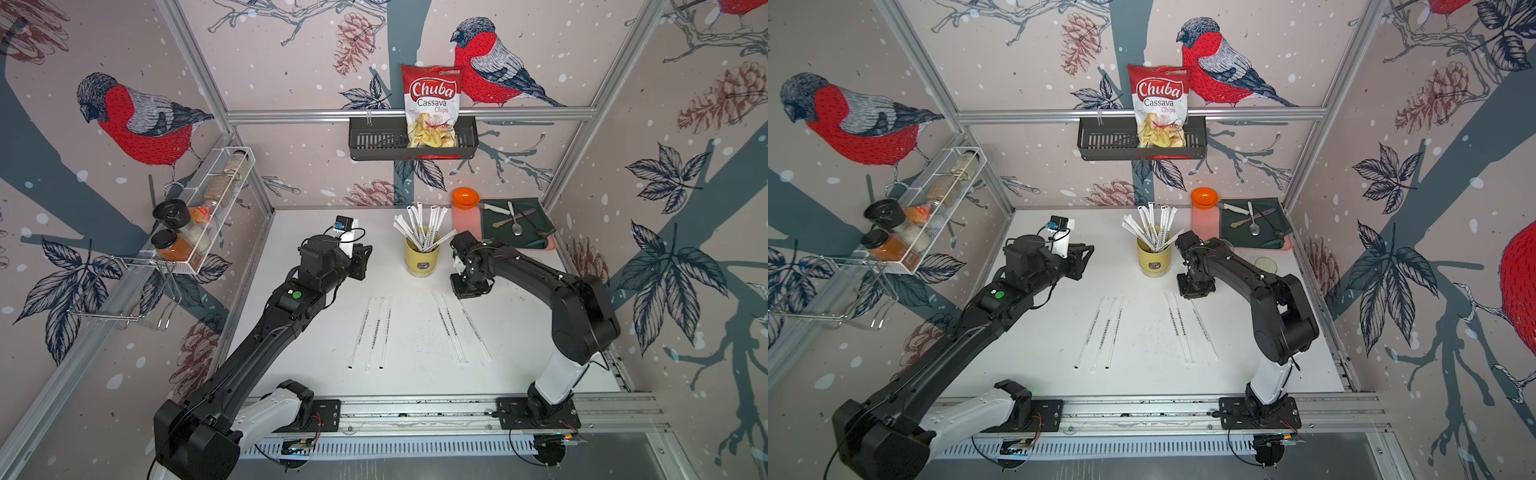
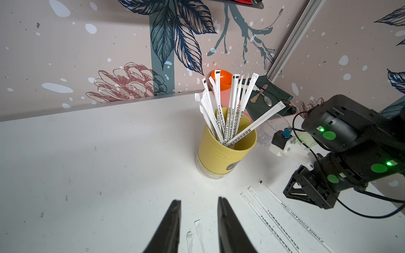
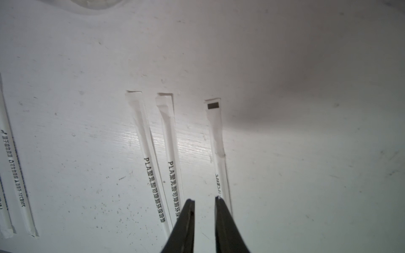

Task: Take the straws out of the storage container
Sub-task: Place the straw at the center of the board.

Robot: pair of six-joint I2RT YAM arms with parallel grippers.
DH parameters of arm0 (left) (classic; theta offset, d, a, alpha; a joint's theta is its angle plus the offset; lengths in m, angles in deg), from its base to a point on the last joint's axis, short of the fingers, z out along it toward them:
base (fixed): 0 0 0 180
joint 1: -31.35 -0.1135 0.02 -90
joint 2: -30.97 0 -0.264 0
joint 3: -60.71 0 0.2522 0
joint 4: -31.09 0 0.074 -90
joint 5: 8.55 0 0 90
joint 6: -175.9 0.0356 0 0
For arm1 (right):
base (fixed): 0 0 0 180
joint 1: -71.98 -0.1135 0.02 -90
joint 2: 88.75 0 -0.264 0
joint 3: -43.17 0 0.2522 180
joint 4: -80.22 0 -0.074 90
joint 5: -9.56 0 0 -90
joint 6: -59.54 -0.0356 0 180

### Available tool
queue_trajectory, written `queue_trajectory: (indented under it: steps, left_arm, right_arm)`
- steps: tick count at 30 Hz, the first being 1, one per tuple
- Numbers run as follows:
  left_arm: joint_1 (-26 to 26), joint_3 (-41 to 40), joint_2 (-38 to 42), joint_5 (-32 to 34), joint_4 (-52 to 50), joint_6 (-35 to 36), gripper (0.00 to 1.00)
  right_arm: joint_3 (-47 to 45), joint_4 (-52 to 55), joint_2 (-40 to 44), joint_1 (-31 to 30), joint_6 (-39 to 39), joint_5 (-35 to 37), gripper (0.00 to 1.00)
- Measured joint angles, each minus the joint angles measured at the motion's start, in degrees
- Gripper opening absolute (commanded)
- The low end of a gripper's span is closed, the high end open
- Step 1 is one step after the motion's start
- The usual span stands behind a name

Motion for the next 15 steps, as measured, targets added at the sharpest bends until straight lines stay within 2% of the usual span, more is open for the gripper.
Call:
queue_trajectory:
  steps: [4,8,15]
  left_arm:
    - [0.0,0.0,-0.3,0.0,0.0,0.0,0.32]
    - [0.0,0.0,-0.5,0.0,0.0,0.0,0.32]
    - [0.0,0.0,-0.5,0.2,0.0,0.0,0.32]
  right_arm:
    - [-7.1,-1.7,4.1,2.3,-1.0,-0.7,0.31]
    - [-12.1,-4.3,5.2,3.0,-1.8,-2.9,0.32]
    - [-16.0,-8.2,5.1,3.1,-3.0,-6.4,0.32]
